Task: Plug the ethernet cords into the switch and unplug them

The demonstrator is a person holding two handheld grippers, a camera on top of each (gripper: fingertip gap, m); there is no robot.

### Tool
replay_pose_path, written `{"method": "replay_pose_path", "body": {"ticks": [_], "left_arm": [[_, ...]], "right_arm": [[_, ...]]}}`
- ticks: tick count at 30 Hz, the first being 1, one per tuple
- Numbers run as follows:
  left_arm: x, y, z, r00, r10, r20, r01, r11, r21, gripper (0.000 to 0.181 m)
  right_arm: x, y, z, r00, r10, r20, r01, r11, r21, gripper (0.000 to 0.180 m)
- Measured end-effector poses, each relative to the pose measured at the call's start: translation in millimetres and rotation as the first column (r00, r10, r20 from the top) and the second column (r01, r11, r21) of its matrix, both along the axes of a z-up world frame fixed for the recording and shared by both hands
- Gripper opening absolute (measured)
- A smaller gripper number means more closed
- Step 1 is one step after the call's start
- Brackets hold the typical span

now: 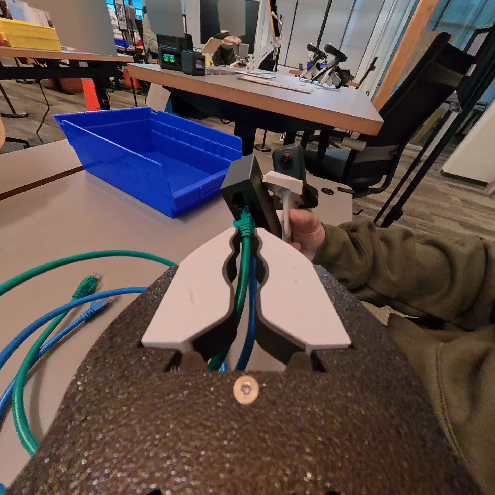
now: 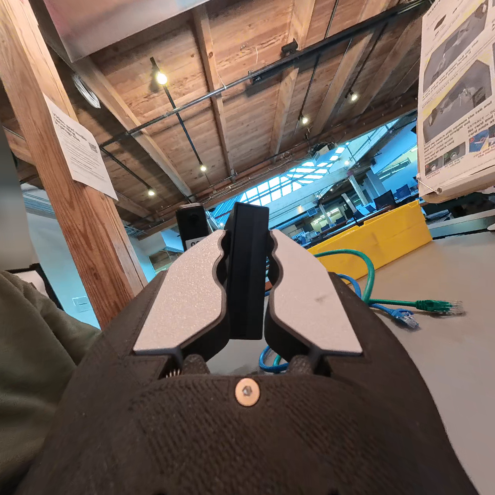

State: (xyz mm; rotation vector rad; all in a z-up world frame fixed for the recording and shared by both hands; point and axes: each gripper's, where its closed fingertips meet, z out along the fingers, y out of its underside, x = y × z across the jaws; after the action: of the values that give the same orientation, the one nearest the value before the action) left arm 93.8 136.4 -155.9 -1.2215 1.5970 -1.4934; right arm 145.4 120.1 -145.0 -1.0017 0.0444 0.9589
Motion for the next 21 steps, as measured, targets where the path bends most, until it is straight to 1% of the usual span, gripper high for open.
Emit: {"method": "replay_pose_path", "body": {"ticks": [4,6,7,9,10,11,12,14,15,16,18,20,21], "left_arm": [[1,0,0,1.000,0.013,0.013,-0.013,1.000,-0.009,0.008],[3,2,1,0.999,0.041,0.023,-0.040,0.999,-0.034,0.008],[4,2,0,0.998,0.062,0.019,-0.061,0.997,-0.046,0.008],[8,2,-6,0.994,0.113,0.010,-0.113,0.992,-0.057,0.007],[10,4,-6,0.990,0.142,0.011,-0.141,0.988,-0.059,0.008],[12,7,-5,0.985,0.174,0.015,-0.173,0.983,-0.060,0.008],[13,13,-3,0.978,0.208,0.017,-0.207,0.977,-0.058,0.008],[14,23,0,0.966,0.257,0.015,-0.256,0.966,-0.041,0.008],[14,27,2,0.960,0.279,0.015,-0.279,0.960,-0.025,0.008],[14,29,3,0.953,0.304,0.014,-0.304,0.953,0.004,0.008],[14,26,5,0.947,0.321,-0.003,-0.320,0.945,0.068,0.008],[16,21,5,0.944,0.328,-0.022,-0.324,0.940,0.108,0.008],[16,18,4,0.944,0.329,-0.034,-0.323,0.938,0.125,0.008]], "right_arm": [[3,2,0,1.000,-0.008,-0.009,0.008,1.000,-0.007,0.029],[4,3,1,1.000,-0.007,0.021,0.007,1.000,-0.023,0.028],[5,4,1,0.997,-0.033,0.065,0.035,0.999,-0.040,0.029],[5,9,-6,0.965,-0.124,0.230,0.150,0.983,-0.101,0.038],[4,13,-14,0.933,-0.152,0.325,0.204,0.970,-0.131,0.047],[4,17,-20,0.902,-0.183,0.392,0.261,0.953,-0.156,0.061],[6,19,-22,0.879,-0.210,0.428,0.306,0.937,-0.168,0.071],[4,22,-22,0.850,-0.238,0.471,0.348,0.924,-0.161,0.071],[5,25,-23,0.820,-0.272,0.503,0.395,0.906,-0.155,0.071],[9,29,-25,0.765,-0.321,0.558,0.473,0.868,-0.149,0.072],[9,35,-28,0.617,-0.368,0.696,0.591,0.800,-0.101,0.076],[11,41,-29,0.459,-0.399,0.794,0.693,0.720,-0.038,0.077],[10,44,-32,0.411,-0.383,0.827,0.713,0.701,-0.030,0.079]]}}
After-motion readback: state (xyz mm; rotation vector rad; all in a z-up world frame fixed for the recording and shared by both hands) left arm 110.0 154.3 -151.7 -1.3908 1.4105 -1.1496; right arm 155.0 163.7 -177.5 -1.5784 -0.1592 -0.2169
